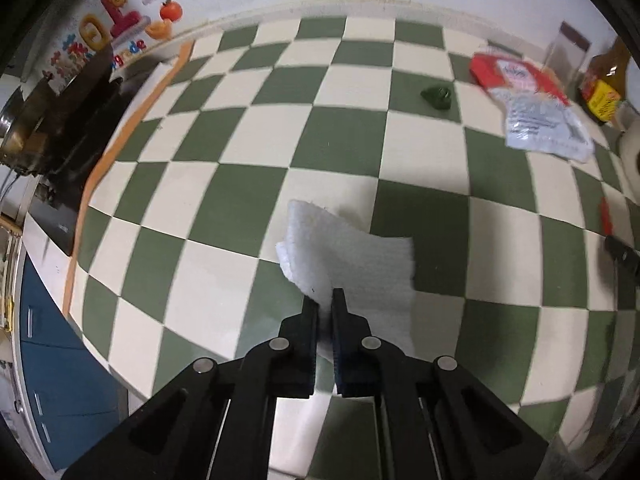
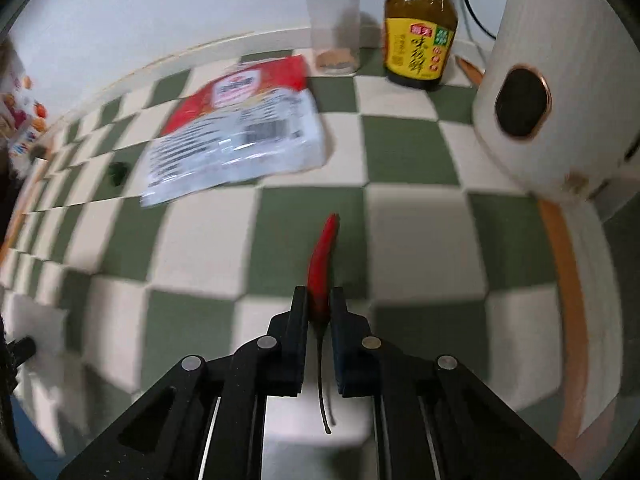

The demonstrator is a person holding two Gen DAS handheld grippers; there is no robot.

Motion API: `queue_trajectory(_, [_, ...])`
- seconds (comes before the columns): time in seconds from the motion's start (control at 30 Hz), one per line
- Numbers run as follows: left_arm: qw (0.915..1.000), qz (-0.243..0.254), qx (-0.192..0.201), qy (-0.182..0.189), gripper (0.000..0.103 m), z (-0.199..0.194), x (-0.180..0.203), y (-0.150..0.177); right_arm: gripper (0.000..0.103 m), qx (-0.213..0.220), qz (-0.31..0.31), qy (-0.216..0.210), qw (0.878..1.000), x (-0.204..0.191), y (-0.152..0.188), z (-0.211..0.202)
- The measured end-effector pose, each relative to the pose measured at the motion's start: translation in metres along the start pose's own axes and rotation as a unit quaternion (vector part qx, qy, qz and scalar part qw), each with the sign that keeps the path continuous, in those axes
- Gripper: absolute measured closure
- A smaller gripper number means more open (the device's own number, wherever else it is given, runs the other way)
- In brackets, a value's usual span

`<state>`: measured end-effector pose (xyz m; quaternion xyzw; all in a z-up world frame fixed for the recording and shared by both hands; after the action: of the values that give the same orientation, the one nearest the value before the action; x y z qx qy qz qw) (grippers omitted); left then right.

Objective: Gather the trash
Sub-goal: 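Grasp the white tissue with the left tool while the right tool grasps the red chili, then carry tissue and chili down to the trash bin and open both tools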

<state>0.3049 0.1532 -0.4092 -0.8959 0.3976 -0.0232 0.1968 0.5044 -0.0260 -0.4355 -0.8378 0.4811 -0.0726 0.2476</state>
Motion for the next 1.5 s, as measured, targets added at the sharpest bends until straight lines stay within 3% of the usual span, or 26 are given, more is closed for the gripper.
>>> queue_trajectory(0.23, [0.9987,0.022,0.043,0.017,0.099,-0.046,-0.034,0.026,0.092,0.02,0.046,-0.093,0.994,-0.069,0.068,-0.086])
queue_trajectory(0.43, [0.9964,0.037,0.061,0.046,0.099,-0.092,-0.083,0.093,0.092,0.023,0.06,-0.135,0.989,-0.128,0.165,-0.162])
queue_trajectory(0.57, [0.9954,0.05,0.049,0.065,0.099,-0.107,-0.116,0.156,0.092,0.013,0.071,-0.146,0.987,-0.156,0.249,-0.193])
queue_trajectory(0.7, [0.9955,0.063,0.001,0.071,0.099,-0.09,-0.132,0.219,0.092,-0.031,0.086,-0.145,0.985,-0.171,0.336,-0.187])
queue_trajectory(0.87, [0.9921,0.07,-0.082,0.065,0.099,-0.022,-0.134,0.292,0.092,-0.116,0.109,-0.143,0.977,-0.173,0.436,-0.126])
queue_trajectory(1.07, [0.9795,0.057,-0.185,0.056,0.099,0.121,-0.117,0.365,0.092,-0.193,0.132,-0.117,0.965,-0.156,0.539,0.0])
queue_trajectory(1.2, [0.9675,0.051,-0.241,0.058,0.099,0.223,-0.099,0.408,0.092,-0.229,0.151,-0.12,0.954,-0.143,0.587,0.095])
queue_trajectory(1.3, [0.9592,0.037,-0.274,0.061,0.099,0.288,-0.087,0.431,0.092,-0.238,0.154,-0.112,0.952,-0.132,0.611,0.159])
queue_trajectory(1.4, [0.953,0.027,-0.294,0.068,0.098,0.337,-0.075,0.446,0.092,-0.25,0.157,-0.109,0.949,-0.124,0.631,0.212])
queue_trajectory(1.5, [0.9541,0.043,-0.29,0.061,0.095,0.366,-0.073,0.452,0.092,-0.262,0.141,-0.102,0.949,-0.124,0.64,0.251])
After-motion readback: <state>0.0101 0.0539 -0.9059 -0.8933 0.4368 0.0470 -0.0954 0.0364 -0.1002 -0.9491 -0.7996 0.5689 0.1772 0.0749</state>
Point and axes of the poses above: each gripper's, at about its wrist camera, not at the fingertips, and z roughly the way its jaws point, x to its right, y to its underside, the point moved 10 cm from there along z, roughly the way its jaws point, and after that the axes turned 3 degrees about -z, right-handed, at the moved point
